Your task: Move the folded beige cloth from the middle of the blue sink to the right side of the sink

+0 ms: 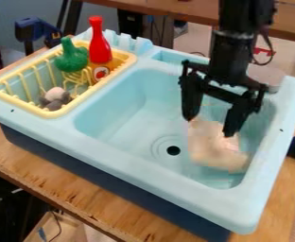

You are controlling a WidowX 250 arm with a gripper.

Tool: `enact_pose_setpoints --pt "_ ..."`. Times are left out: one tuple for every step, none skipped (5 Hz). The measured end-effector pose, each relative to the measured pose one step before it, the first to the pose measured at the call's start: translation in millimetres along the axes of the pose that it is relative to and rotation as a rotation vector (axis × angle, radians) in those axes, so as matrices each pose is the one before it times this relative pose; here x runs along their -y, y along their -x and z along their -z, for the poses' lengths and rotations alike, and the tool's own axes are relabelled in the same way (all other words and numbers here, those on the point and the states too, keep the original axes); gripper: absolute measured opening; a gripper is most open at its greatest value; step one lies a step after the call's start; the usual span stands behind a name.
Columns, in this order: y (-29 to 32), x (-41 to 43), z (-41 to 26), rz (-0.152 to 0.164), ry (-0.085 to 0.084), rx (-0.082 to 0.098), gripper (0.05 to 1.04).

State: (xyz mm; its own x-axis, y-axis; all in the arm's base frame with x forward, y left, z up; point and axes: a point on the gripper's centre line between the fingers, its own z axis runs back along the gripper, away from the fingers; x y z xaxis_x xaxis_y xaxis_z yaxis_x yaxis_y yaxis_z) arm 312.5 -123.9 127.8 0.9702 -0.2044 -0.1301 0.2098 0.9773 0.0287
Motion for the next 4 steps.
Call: enact_pose_setpoints --pt "10.47 2.61 0.74 0.0394 -0.0317 -0.0472 1.000" --pt "19.01 -3.04 -11.58 0.0300 0.0056 0.0286 1.000" --pt "17.48 -1.22 -9.04 0.0254 0.0080 0.0315 1.000" --pt "12.37 -1.87 -9.49 -0.0251 0.0051 0.0442 1.000"
